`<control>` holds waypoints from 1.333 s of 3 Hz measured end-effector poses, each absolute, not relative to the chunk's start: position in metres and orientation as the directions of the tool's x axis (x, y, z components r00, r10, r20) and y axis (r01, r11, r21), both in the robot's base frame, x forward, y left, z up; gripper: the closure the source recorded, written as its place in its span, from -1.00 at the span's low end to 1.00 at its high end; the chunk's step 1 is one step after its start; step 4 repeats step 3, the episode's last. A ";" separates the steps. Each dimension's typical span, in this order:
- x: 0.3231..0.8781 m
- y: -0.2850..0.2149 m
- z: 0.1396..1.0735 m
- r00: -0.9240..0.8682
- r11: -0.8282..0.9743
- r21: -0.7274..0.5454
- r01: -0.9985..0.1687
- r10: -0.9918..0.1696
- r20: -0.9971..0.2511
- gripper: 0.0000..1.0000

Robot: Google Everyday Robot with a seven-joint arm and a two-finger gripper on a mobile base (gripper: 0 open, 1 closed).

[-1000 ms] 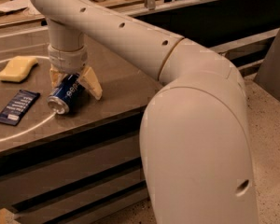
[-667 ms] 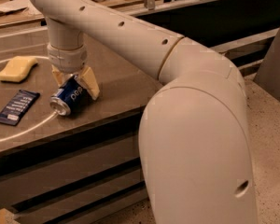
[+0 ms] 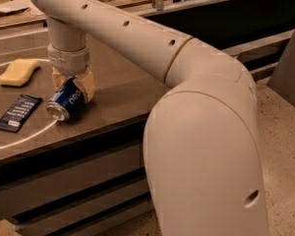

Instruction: Pick pepsi can

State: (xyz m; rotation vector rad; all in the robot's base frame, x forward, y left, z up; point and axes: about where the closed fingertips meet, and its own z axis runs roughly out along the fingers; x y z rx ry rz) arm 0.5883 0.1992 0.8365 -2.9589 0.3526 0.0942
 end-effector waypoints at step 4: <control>0.576 0.210 0.918 0.968 -0.911 -0.332 -0.244 -0.250 -0.027 1.00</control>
Offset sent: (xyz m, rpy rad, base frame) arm -0.0216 0.0000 0.1283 0.2344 -0.1368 -0.0610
